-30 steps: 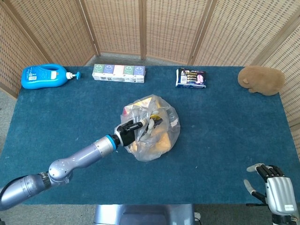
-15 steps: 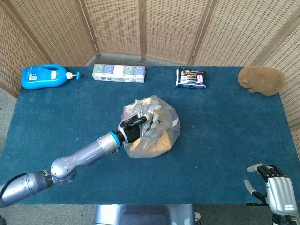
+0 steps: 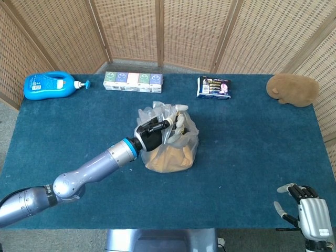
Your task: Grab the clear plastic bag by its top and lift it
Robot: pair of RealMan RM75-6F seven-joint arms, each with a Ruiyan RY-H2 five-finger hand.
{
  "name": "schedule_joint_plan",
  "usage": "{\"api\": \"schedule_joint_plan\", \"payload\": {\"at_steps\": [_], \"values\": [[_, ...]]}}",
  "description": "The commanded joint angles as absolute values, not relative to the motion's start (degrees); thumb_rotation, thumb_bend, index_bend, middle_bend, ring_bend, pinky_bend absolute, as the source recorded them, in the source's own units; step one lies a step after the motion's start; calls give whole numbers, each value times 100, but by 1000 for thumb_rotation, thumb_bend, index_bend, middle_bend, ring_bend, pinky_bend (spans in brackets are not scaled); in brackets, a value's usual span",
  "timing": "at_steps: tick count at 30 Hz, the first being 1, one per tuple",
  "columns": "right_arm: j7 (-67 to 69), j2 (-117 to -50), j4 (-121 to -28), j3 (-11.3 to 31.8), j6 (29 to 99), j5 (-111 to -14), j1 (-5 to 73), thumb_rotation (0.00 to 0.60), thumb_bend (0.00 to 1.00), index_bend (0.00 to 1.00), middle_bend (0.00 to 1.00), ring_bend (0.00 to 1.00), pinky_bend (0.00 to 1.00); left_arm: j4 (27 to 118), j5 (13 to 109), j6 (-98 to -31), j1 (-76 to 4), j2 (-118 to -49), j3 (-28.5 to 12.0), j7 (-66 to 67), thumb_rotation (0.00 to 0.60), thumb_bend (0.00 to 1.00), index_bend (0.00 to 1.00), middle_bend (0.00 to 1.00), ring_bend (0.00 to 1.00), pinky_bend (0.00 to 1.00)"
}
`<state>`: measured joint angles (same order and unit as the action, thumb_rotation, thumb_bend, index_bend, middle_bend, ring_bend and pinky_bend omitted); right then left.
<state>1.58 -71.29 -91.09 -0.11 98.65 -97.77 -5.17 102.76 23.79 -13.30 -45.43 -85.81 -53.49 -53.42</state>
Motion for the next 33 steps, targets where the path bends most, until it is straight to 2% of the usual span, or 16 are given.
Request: {"api": "schedule_joint_plan", "payload": {"at_steps": [1, 14, 33], "values": [[190, -7137, -9087, -16, 9856, -9750, -525, 600, 294, 445, 463, 493, 354, 10353, 2364, -1423, -4631, -8479, -5444, -5360, 535, 708, 374, 657, 668, 819], [267, -7160, -9016, -18, 9835, -9680, -538, 600, 294, 444, 463, 493, 348, 10445, 2220, -1740, -4997, -8098, -5665, -5491, 535, 701, 374, 660, 668, 820], [392, -7210, -8900, 11, 9944, -9590, -621, 600, 295, 443, 463, 492, 347, 10114, 1746, -2244, -6100, -7648, -5781, -5557, 539, 690, 374, 664, 669, 819]]}}
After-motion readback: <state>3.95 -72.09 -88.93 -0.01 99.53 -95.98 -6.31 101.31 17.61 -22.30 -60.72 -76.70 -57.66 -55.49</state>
